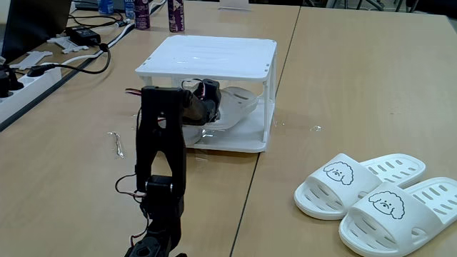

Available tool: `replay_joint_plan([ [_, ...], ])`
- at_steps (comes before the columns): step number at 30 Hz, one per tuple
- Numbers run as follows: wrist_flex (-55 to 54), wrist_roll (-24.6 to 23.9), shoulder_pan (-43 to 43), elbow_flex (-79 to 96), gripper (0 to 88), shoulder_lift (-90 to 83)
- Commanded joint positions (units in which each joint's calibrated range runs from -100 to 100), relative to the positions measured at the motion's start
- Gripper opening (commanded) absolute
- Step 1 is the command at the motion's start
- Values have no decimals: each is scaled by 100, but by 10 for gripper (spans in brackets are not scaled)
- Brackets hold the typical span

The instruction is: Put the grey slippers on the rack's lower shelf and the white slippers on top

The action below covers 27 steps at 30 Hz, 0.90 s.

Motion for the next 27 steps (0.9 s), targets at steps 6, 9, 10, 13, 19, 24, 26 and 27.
replay_joint_plan([
  [6,-48,42,37,-2249,7,1331],
  [9,-48,42,169,-2484,7,1600],
  [10,-48,42,267,-2475,7,1634],
  [13,-48,42,341,-2448,7,1659],
  [19,-56,42,358,-2709,200,1760],
  [24,-56,42,539,-2971,208,1962],
  [26,-56,42,563,-2818,208,1869],
  [27,-56,42,563,-2709,208,1718],
])
